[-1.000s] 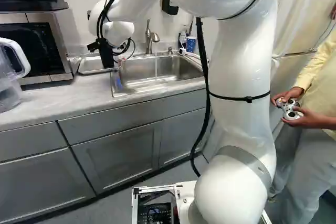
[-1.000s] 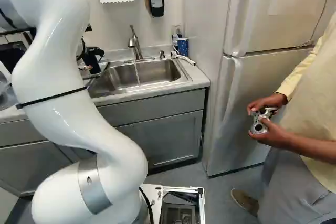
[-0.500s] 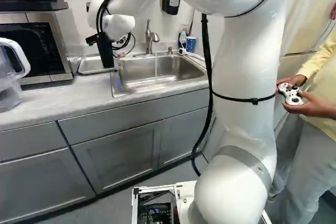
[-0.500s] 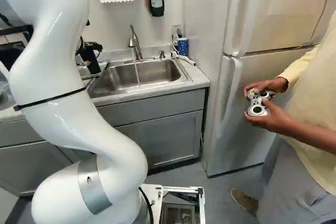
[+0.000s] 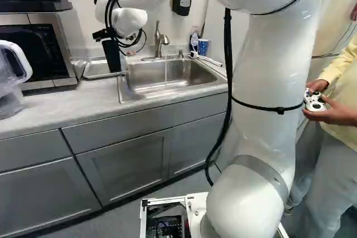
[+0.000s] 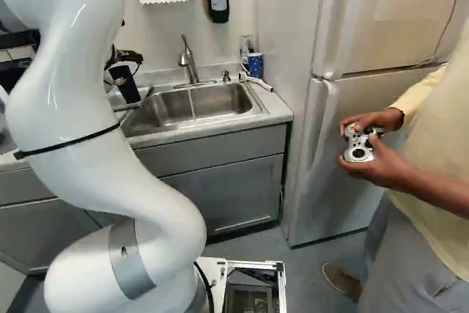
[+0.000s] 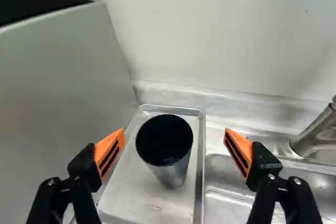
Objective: Rinse the cup and place it in the tray
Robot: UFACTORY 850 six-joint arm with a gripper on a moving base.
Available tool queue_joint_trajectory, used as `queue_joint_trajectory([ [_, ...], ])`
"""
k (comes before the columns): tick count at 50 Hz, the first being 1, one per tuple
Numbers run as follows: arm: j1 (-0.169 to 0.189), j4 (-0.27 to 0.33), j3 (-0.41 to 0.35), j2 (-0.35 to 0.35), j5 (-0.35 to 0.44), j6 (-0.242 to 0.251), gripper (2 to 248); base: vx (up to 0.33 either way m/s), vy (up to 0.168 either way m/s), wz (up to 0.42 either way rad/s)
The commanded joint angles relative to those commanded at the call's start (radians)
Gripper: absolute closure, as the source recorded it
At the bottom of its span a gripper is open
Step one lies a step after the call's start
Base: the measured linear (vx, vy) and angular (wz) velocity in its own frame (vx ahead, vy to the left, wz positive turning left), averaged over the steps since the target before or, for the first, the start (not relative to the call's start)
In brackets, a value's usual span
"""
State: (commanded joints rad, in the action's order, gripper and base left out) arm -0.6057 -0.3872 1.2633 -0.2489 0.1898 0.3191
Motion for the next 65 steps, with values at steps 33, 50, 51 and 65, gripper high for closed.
queue_joint_trajectory([
  [33,0.064,0.000,-0.095,0.151,0.000,0.000,3,0.000,0.000,0.000],
  [50,0.105,0.000,-0.130,0.201,0.000,0.000,3,0.000,0.000,0.000],
  [51,0.108,0.000,-0.132,0.203,0.000,0.000,3,0.000,0.000,0.000],
  [65,0.148,0.000,-0.143,0.214,0.000,0.000,3,0.000,0.000,0.000],
])
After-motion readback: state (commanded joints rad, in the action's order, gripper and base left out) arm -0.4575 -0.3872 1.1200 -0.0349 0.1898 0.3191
